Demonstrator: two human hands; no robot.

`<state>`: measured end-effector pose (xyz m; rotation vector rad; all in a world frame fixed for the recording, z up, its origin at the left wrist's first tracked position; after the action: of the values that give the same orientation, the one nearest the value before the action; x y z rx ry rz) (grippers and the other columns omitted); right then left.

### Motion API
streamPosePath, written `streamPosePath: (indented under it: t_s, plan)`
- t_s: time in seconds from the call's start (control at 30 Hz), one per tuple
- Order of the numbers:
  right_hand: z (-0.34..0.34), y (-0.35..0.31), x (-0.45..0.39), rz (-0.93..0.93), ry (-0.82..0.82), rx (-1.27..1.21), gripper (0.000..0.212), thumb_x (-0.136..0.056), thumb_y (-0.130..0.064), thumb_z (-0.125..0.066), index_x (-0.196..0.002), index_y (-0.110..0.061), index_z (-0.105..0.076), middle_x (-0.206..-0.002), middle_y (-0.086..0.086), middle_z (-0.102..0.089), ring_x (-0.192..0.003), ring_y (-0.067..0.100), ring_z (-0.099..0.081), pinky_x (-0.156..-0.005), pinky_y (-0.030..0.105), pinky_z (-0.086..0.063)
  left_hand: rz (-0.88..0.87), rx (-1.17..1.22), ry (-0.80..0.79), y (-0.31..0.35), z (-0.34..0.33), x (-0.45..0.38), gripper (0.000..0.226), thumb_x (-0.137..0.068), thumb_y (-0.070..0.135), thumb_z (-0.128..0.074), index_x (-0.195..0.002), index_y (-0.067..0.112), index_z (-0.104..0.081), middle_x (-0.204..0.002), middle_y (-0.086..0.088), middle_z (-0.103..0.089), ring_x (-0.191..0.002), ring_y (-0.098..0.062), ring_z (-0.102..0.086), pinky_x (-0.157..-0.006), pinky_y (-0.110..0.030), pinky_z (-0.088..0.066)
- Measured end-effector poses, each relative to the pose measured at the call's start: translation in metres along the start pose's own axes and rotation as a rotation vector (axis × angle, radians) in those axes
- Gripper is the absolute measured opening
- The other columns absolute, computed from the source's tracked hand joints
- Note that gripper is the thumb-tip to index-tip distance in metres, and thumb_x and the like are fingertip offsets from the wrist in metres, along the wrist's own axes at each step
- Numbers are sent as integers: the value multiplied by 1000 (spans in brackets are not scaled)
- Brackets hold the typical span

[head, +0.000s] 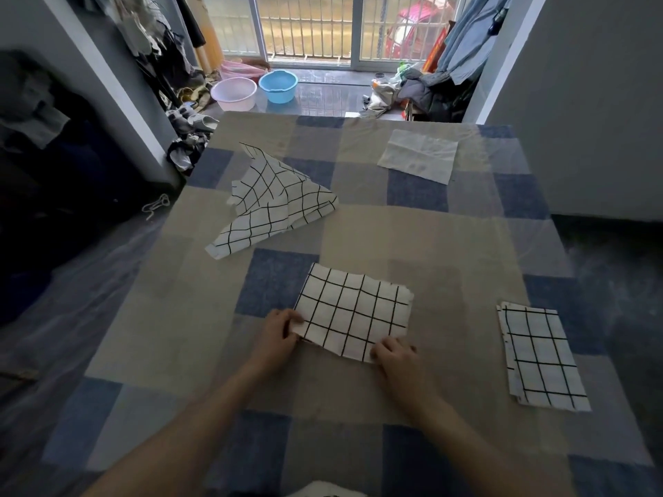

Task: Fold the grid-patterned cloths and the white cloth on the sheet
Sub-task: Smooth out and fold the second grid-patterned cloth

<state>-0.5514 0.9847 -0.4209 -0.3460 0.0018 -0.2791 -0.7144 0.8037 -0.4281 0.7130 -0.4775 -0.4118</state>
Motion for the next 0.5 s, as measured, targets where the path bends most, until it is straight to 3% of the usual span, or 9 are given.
streamPosePath:
  t_s: [0.03, 0.1, 0.13, 0.27, 0.37, 0.5]
  plan:
    - [-5, 2, 4, -14, -11, -1, 15, -78, -14, -69, -86, -23, -60, -94, -3, -60, -87, 21, -59, -74, 36, -46, -62, -131, 2, 1, 3, 4, 28, -80, -5, -60, -95, 18, -61, -104, -4, -49, -82, -14, -48, -75, -9, -40]
    - [-2, 6, 8, -43, 5, -6, 14, -78, -15, -70, -83, -22, -59, -94, -3, -59, -85, 20, -58, -71, 35, -46, -234, -377, 65, 10, 10, 10, 24, -75, 2, -68, -93, 16, -63, -102, -2, -49, -80, -12, -42, -61, -8, -28]
    - [1, 8, 8, -59, 11, -1, 16, -76, -13, -71, -81, -22, -59, -93, -3, -58, -83, 19, -58, -70, 33, -46, -306, -461, 65, 15, 9, 13, 25, -72, 4, -71, -92, 16, -63, -100, -2, -52, -81, -13, -43, -60, -11, -25]
    - [10, 18, 6, -113, 66, 6, 21, -69, -13, -76, -76, -21, -59, -87, -3, -57, -74, 19, -58, -64, 29, -42, -436, -502, 56, 21, -8, 8, 39, -62, 5, -77, -88, 23, -54, -94, 1, -54, -83, -18, -48, -63, -27, -40]
    - [12, 23, 7, -136, 91, 3, 23, -65, -12, -78, -73, -21, -59, -82, -3, -56, -70, 19, -56, -63, 25, -36, -504, -579, 24, 27, -16, 7, 47, -58, 8, -80, -91, 27, -54, -92, 6, -57, -86, -15, -49, -66, -27, -36]
    - [9, 20, 12, -109, 110, 2, 25, -63, -11, -82, -72, -22, -61, -77, -4, -58, -66, 18, -56, -58, 24, -37, -559, -641, -25, 30, -19, 7, 59, -56, 3, -82, -104, 27, -58, -92, 5, -60, -86, -17, -57, -69, -30, -45]
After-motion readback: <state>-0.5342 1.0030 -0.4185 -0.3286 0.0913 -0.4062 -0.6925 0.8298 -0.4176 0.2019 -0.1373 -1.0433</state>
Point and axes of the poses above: each hand's wrist, its own x-axis away from the middle knuckle, its own z-axis out of the back of the hand, y = z × x, the point moved 6 cm from there along -x, towards the middle knuckle
